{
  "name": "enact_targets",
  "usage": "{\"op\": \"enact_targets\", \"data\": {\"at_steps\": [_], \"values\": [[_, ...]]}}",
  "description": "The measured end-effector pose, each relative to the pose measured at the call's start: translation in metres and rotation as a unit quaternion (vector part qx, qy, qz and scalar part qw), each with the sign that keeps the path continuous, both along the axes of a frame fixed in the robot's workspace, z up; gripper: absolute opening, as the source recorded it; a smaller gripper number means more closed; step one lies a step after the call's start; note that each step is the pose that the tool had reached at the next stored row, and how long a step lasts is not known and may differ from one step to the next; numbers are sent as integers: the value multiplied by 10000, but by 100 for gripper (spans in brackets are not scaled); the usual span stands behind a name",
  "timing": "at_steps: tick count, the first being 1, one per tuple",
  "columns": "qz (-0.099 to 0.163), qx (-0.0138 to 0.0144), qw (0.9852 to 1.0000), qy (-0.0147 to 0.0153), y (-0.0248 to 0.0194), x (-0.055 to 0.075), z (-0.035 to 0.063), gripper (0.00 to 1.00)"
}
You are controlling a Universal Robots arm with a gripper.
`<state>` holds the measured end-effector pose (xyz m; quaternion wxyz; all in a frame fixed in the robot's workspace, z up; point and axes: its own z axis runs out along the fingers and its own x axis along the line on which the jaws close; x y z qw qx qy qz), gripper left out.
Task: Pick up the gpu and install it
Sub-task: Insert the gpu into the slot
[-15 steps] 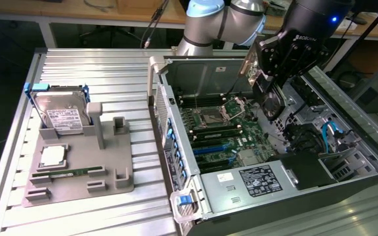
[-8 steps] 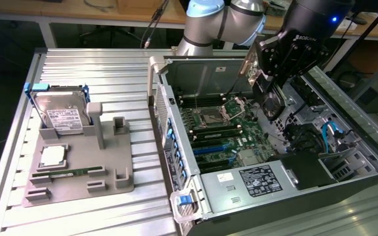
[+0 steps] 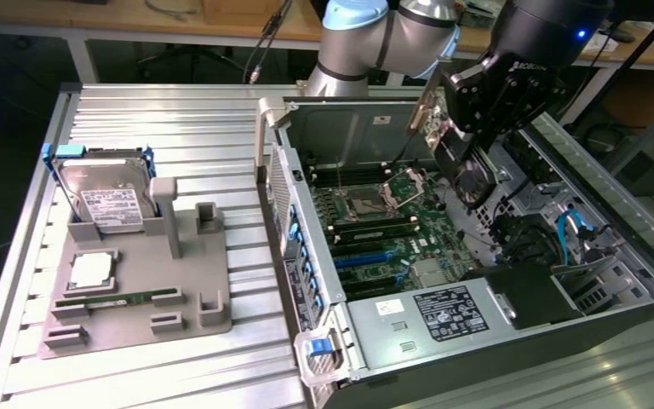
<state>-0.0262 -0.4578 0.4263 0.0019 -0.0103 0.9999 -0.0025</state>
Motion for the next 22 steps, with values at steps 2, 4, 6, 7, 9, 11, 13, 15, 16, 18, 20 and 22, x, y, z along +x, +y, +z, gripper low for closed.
{"op": "enact_targets", "data": {"at_steps": [2,4,6,7,9,11,13,15,16,18,20,22], "values": [[131,0,9999,0,0,0,0,27],[286,0,9996,0,0,0,0,27],[430,0,9991,0,0,0,0,27],[499,0,9988,0,0,0,0,27],[631,0,9980,0,0,0,-1,27],[763,0,9971,0,0,0,0,27],[898,0,9960,0,0,0,0,27],[1044,0,9945,0,0,0,0,27],[1120,0,9937,0,0,0,0,27],[1305,0,9914,0,0,0,-1,27],[1455,0,9894,0,0,0,0,27],[1601,-1,9871,0,0,0,0,27]]}}
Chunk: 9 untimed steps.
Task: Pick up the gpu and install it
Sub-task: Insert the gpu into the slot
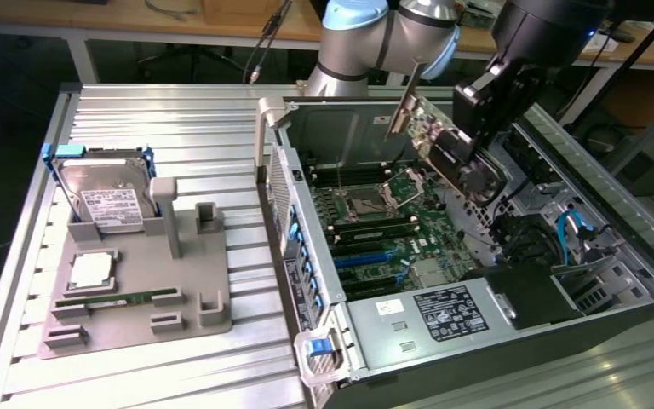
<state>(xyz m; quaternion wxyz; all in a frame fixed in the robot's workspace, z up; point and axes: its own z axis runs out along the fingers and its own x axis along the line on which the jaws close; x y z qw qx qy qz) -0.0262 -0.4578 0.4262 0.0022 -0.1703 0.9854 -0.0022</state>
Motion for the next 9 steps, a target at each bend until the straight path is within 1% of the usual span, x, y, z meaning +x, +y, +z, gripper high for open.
{"op": "enact_targets", "data": {"at_steps": [4,9], "values": [[309,0,9995,0,0,0,0,27],[651,-3,9979,0,0,0,0,27]]}}
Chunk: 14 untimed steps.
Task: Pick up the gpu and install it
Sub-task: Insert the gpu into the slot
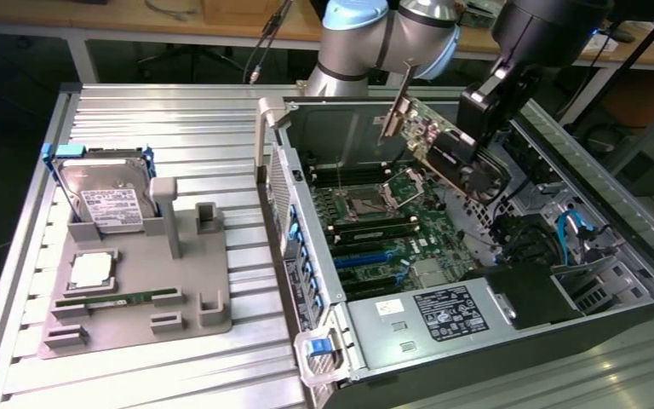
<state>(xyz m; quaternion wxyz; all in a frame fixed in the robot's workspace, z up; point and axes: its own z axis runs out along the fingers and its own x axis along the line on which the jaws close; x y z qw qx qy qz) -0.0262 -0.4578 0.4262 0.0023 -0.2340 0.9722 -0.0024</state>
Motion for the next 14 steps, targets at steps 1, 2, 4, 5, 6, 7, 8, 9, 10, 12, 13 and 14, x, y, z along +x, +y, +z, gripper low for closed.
{"op": "enact_targets", "data": {"at_steps": [1,2,4,5,6,7,8,9,10,12,13,14], "values": [[88,0,10000,0,0,0,0,27],[152,-1,9999,0,0,0,0,27],[295,-3,9996,0,0,0,0,27],[365,-3,9993,0,0,0,0,27],[429,-4,9991,0,0,0,0,27],[485,-5,9988,0,0,0,0,27],[545,-5,9985,0,0,0,0,27],[602,-6,9982,0,0,0,0,27],[657,-6,9978,0,0,0,0,27],[765,-7,9971,0,0,0,0,27],[815,-6,9967,0,0,0,0,27],[875,-7,9962,0,0,0,0,27]]}}
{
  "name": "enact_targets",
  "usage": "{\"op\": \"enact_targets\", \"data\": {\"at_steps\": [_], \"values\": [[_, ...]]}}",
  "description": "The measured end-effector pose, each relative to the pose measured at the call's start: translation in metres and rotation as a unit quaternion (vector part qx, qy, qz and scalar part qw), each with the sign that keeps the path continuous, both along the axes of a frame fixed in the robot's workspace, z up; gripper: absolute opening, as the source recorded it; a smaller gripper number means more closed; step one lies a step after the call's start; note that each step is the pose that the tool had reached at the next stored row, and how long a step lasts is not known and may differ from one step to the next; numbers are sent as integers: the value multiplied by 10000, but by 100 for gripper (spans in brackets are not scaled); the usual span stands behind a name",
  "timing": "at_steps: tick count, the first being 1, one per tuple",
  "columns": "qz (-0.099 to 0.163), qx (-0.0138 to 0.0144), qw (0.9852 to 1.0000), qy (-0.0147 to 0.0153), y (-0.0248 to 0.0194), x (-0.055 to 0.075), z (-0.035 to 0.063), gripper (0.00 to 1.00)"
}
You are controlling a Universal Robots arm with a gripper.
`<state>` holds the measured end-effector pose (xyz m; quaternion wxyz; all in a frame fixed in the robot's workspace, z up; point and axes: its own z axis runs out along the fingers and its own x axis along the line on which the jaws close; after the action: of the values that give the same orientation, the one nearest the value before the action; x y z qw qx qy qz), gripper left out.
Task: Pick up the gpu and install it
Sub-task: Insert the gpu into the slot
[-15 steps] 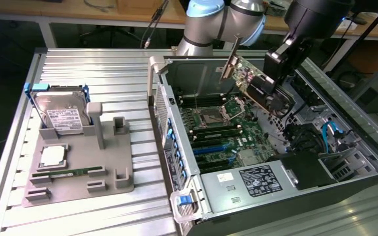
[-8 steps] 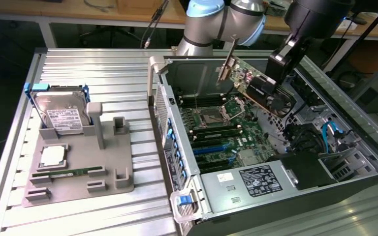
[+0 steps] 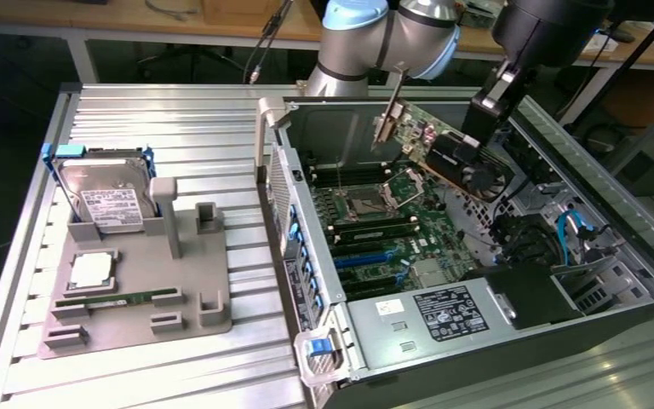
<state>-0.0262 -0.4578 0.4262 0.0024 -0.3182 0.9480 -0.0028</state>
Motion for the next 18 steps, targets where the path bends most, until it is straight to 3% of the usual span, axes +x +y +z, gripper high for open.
{"op": "enact_targets", "data": {"at_steps": [5,11,14,18], "values": [[332,-3,9994,0,0,0,0,27],[683,-6,9977,0,0,0,0,27],[849,-6,9964,0,0,0,0,27],[1192,-9,9929,0,0,0,0,27]]}}
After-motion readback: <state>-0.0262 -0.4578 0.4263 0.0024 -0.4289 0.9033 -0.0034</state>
